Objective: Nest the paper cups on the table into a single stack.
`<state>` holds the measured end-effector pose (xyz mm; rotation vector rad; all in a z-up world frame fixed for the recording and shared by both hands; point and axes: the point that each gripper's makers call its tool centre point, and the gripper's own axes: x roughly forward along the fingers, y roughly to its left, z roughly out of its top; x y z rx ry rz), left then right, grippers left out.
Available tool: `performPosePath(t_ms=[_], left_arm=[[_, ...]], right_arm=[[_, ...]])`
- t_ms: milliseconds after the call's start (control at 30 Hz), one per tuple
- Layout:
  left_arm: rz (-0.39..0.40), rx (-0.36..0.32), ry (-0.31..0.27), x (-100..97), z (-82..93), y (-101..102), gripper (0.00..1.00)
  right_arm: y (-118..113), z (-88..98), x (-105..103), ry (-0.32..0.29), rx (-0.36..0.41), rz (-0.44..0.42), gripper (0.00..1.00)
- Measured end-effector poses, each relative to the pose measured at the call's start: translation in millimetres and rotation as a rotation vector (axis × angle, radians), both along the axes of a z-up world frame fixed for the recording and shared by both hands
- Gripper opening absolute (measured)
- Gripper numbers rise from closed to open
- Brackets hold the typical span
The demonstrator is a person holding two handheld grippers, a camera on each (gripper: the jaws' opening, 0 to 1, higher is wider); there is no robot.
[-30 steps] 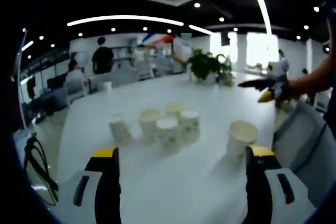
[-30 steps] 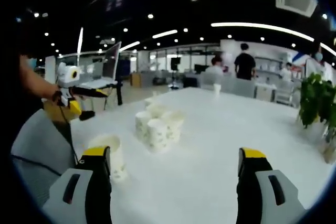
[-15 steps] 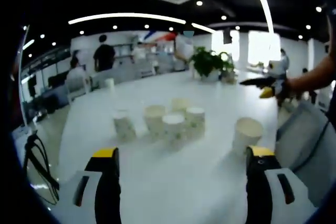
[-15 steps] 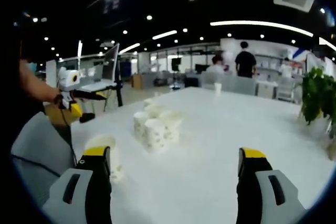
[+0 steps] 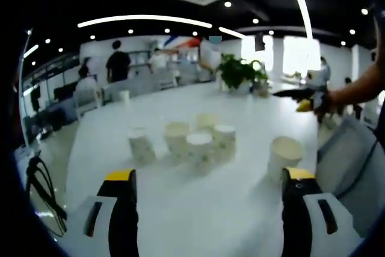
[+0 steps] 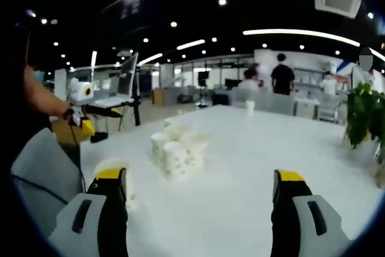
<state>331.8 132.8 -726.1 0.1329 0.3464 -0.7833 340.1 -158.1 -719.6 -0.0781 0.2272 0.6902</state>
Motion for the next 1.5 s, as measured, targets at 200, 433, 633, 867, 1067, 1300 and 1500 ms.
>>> performPosePath(t_ms=[200,433,633,867,1067,1300,1500], left_arm=[[0.007,0.018,0.023,3.9,-10.5,2.6,0.98],[0.025,-0.005,0.050,16.9,-23.7,5.9,0.98],[0.034,0.005,0.069,33.2,-35.4,7.4,0.98],[0.053,0.015,0.070,56.1,-41.5,9.5,0.98],[0.121,-0.015,0.107,83.2,-47.1,15.9,0.98],[0.117,-0.010,0.089,109.7,-47.2,16.3,0.98],[0.120,0.002,0.067,135.3,-46.2,16.0,0.98]], right_arm=[[-4.1,-7.0,-0.8,0.025,-0.012,-0.010,1.00],[-5.5,-10.1,-2.2,0.036,-0.010,-0.014,1.00],[-6.1,-17.5,-4.6,0.056,-0.008,-0.024,1.00],[-8.2,-22.8,-3.6,0.077,-0.022,-0.031,1.00],[-12.4,-22.6,1.3,0.084,-0.024,-0.041,1.00],[-14.3,-31.5,0.9,0.104,-0.027,-0.047,1.00],[-16.6,-34.7,-0.1,0.120,-0.010,-0.062,1.00]])
